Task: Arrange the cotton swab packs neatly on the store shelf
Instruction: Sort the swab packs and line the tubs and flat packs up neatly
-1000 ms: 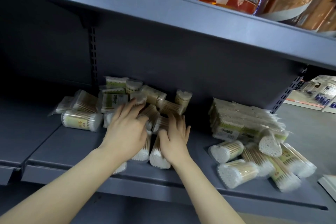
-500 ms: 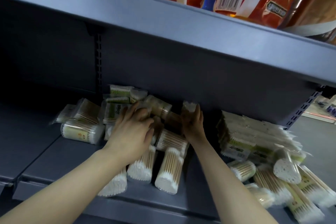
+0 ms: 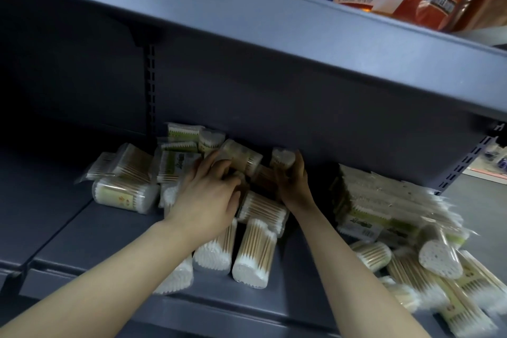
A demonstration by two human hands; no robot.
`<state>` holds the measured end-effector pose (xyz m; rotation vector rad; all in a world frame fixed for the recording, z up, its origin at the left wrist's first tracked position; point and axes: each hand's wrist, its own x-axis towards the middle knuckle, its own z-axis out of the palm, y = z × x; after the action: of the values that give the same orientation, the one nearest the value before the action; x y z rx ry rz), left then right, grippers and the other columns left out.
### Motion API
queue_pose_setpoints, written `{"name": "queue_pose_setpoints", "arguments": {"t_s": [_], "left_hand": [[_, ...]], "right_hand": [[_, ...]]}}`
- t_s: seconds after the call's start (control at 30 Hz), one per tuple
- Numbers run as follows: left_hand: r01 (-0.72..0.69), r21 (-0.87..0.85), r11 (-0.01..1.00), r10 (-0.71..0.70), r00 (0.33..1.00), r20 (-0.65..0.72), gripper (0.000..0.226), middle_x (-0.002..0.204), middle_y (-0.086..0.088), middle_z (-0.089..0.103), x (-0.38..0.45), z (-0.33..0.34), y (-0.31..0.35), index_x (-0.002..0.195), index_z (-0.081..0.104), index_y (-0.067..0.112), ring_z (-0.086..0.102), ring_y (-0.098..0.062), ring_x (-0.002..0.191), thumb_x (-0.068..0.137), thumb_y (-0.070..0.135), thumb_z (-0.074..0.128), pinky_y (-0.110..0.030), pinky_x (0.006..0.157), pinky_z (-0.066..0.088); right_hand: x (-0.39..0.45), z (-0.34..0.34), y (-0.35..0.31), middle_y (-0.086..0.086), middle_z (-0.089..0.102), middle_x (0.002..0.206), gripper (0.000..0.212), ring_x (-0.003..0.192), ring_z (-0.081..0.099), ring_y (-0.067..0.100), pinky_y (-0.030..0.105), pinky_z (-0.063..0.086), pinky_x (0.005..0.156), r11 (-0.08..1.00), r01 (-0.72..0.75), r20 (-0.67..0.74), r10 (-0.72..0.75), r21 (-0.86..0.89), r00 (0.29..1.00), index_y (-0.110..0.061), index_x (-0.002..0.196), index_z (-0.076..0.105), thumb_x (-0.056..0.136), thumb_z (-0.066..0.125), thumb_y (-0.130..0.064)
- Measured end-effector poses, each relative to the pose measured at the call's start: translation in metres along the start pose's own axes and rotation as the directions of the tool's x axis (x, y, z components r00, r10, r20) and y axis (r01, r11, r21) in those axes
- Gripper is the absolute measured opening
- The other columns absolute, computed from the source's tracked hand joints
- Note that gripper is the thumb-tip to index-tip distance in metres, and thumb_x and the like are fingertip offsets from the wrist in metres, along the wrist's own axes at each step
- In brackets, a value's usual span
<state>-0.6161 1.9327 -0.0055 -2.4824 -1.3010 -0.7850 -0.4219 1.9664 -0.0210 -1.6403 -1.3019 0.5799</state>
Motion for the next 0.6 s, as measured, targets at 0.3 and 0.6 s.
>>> {"name": "queue_pose_setpoints", "arguments": {"t_s": [0.3, 0.6], "left_hand": [[0.06, 0.051, 0.997, -0.061, 0.998, 0.024, 0.043, 0.095, -0.009, 0.069, -0.012, -0.012, -0.004, 0.091, 0.071, 0.014, 0.065, -0.037, 0.083, 0.071, 0.033, 0.038, -0.048, 0.068, 0.053], [0.219, -0.124, 0.968, -0.227, 0.972, -0.054, 0.04, 0.09, -0.008, 0.067, -0.031, -0.03, -0.021, 0.085, 0.071, 0.013, 0.061, -0.034, 0.073, 0.078, 0.032, 0.036, -0.038, 0.063, 0.049]], "right_hand": [[-0.039, -0.001, -0.036, 0.006, 0.016, 0.15, 0.064, 0.137, 0.016, 0.027, 0.038, 0.019, 0.111, 0.952, 0.193, 0.067, -0.183, -0.237, 0.981, -0.028, 0.145, 0.018, 0.091, 0.052, -0.022], [-0.059, 0.021, -0.052, 0.008, 0.038, 0.135, 0.05, 0.128, 0.031, 0.023, 0.022, 0.024, 0.099, 0.9, 0.303, 0.172, -0.259, -0.315, 0.95, -0.021, 0.134, 0.043, 0.085, 0.055, -0.014]]}}
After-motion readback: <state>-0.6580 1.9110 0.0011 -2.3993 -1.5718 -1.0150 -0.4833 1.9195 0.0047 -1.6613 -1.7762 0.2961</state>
